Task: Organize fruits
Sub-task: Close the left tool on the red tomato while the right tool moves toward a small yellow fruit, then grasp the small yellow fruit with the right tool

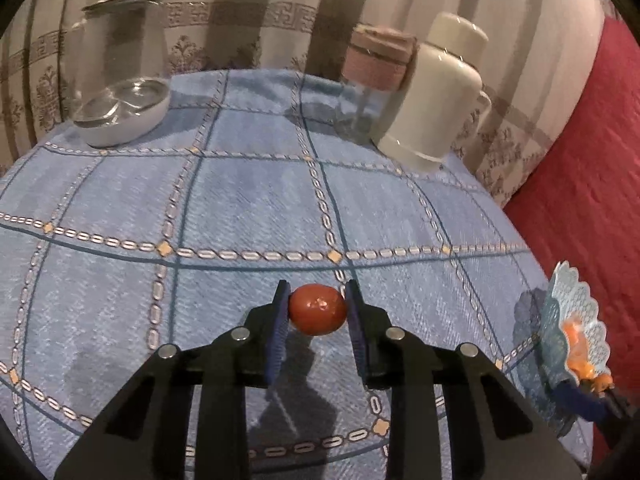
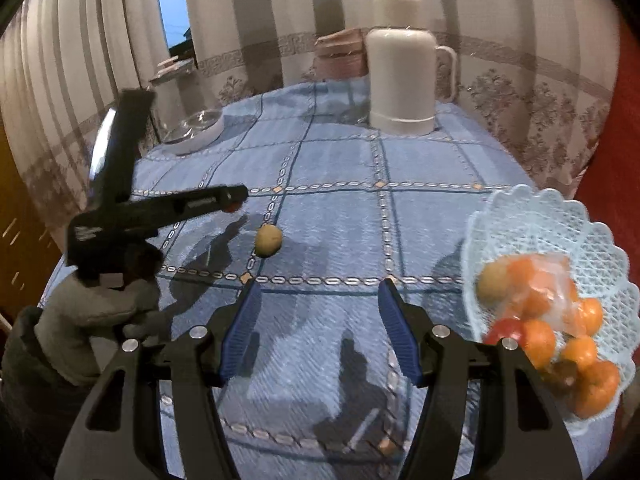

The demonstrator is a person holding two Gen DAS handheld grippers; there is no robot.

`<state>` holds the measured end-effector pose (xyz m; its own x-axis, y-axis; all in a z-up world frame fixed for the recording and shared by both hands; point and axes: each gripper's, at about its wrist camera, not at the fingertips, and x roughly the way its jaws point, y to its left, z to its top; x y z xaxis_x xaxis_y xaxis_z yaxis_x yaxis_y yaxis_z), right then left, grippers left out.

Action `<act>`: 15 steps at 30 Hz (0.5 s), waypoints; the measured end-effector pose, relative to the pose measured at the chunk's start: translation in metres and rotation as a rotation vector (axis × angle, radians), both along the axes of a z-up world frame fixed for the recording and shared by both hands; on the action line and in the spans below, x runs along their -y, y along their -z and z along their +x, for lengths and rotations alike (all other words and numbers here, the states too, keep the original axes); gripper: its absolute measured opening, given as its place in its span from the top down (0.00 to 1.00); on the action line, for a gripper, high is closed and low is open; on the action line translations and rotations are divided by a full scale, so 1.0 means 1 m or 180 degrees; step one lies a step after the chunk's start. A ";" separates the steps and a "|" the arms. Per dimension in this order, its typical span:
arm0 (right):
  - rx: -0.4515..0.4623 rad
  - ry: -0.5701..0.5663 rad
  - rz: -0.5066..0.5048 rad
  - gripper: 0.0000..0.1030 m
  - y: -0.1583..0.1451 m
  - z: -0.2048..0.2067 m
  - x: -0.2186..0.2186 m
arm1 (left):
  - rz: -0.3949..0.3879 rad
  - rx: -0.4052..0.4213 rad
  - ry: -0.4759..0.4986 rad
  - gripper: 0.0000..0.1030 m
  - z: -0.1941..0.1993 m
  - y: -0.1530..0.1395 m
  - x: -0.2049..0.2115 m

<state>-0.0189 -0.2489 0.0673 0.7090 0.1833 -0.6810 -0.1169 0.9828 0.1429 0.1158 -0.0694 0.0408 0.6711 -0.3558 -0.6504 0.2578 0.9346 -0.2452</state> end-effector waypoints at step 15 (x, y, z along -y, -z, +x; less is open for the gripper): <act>-0.0356 -0.0268 -0.0081 0.46 0.033 0.086 -0.048 | -0.0017 0.0163 -0.0308 0.73 -0.007 -0.012 -0.022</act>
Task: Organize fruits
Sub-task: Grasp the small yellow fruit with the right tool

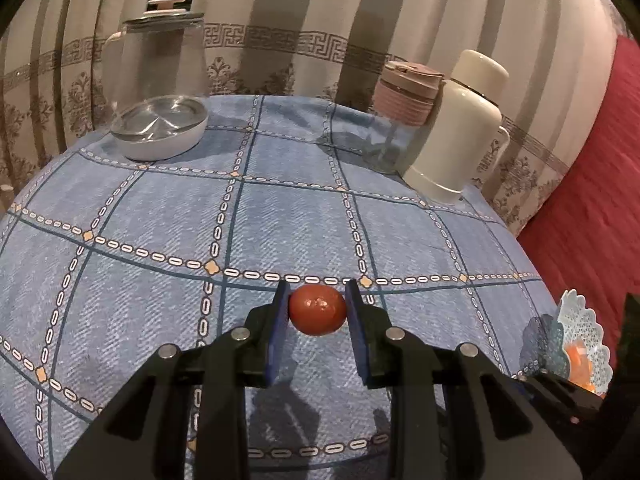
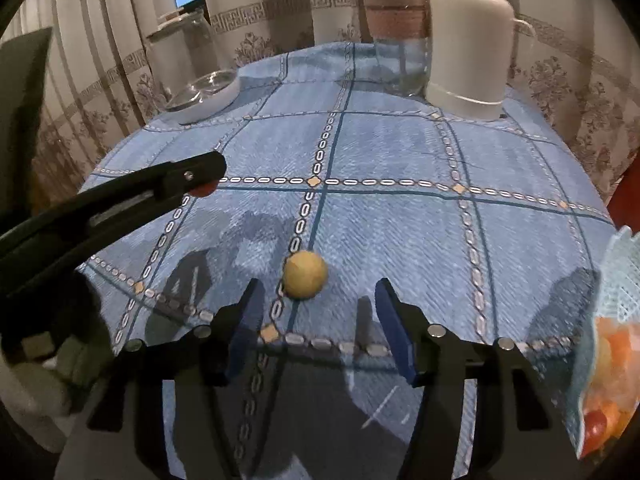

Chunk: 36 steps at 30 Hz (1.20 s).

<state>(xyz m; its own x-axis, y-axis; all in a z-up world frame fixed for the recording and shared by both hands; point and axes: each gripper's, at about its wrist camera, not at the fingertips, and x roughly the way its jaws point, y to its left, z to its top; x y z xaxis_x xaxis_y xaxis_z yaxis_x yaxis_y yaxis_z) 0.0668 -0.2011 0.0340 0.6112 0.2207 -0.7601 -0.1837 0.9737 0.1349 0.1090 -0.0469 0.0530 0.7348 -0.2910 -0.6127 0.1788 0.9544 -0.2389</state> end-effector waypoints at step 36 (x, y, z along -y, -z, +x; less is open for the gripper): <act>0.0120 0.0195 0.0110 0.74 -0.017 -0.015 0.012 | -0.0048 0.0038 0.0014 0.73 -0.006 -0.005 0.004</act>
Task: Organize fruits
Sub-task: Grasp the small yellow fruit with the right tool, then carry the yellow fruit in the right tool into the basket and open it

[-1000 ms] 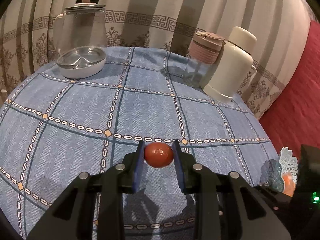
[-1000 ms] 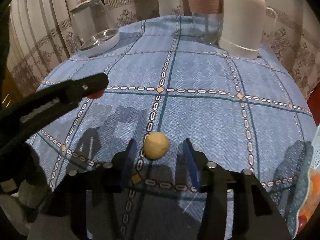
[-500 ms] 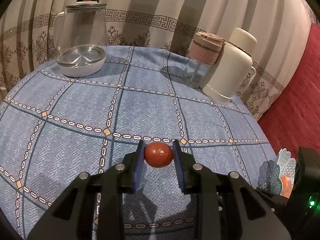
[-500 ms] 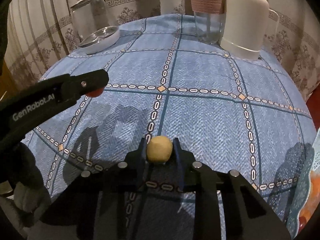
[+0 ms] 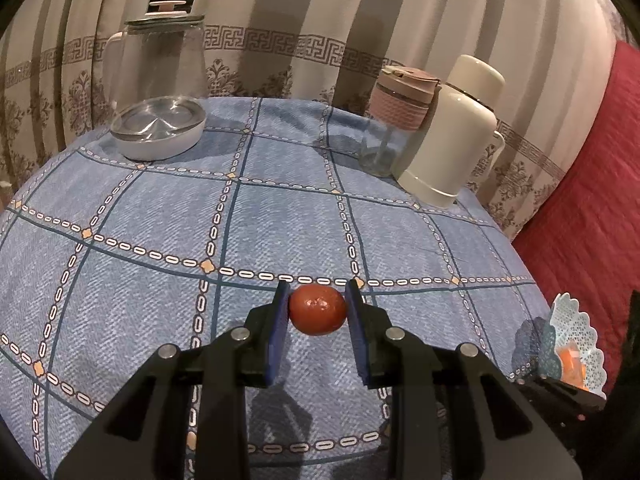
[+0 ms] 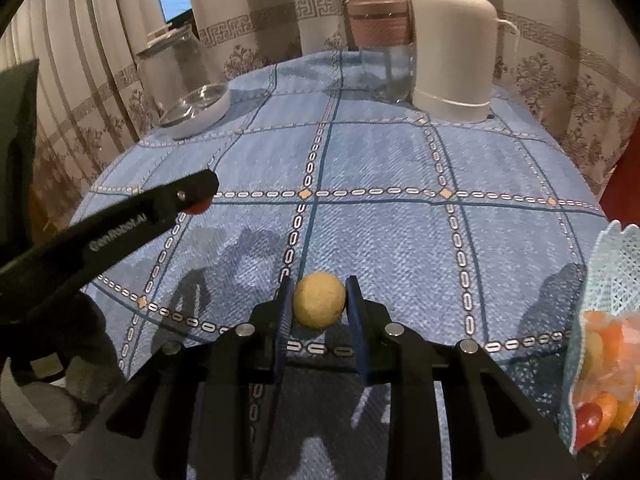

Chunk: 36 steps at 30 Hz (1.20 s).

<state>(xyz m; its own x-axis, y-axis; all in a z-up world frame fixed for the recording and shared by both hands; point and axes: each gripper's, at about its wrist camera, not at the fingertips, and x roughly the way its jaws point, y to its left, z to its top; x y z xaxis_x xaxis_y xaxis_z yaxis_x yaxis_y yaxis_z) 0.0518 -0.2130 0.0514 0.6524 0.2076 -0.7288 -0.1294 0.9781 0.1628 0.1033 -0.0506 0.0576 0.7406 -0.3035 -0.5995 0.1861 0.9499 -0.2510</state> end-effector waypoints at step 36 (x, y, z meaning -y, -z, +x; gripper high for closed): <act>0.0360 0.0992 0.0248 0.74 -0.041 -0.094 0.129 | 0.0139 0.0177 0.0395 0.73 -0.033 -0.008 0.047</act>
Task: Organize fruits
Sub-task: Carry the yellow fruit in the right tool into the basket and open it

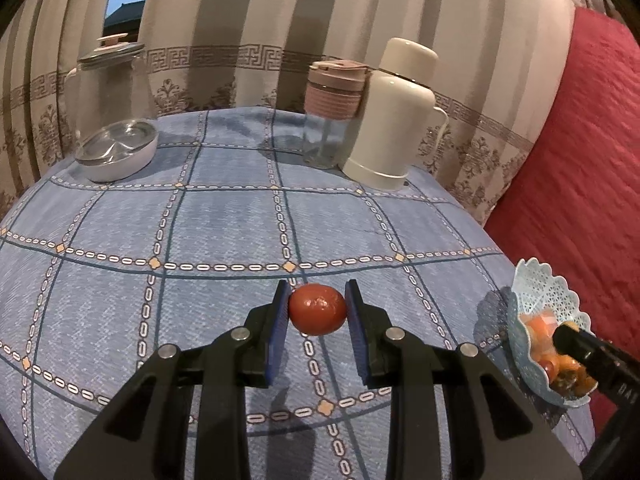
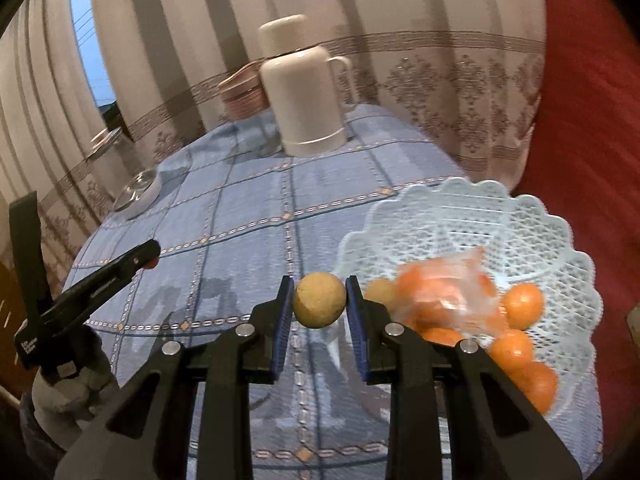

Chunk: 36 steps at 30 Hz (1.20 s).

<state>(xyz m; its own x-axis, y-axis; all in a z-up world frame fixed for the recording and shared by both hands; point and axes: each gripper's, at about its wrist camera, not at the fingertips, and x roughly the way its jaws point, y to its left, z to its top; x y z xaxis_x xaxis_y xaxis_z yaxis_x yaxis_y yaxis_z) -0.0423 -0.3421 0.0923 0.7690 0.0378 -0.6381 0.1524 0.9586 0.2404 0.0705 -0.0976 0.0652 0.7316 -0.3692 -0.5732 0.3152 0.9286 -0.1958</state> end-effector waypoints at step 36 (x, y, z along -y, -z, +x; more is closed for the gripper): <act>0.0047 0.0540 0.0188 0.62 0.013 -0.060 0.081 | 0.0063 0.0046 0.0744 0.72 -0.049 -0.011 0.092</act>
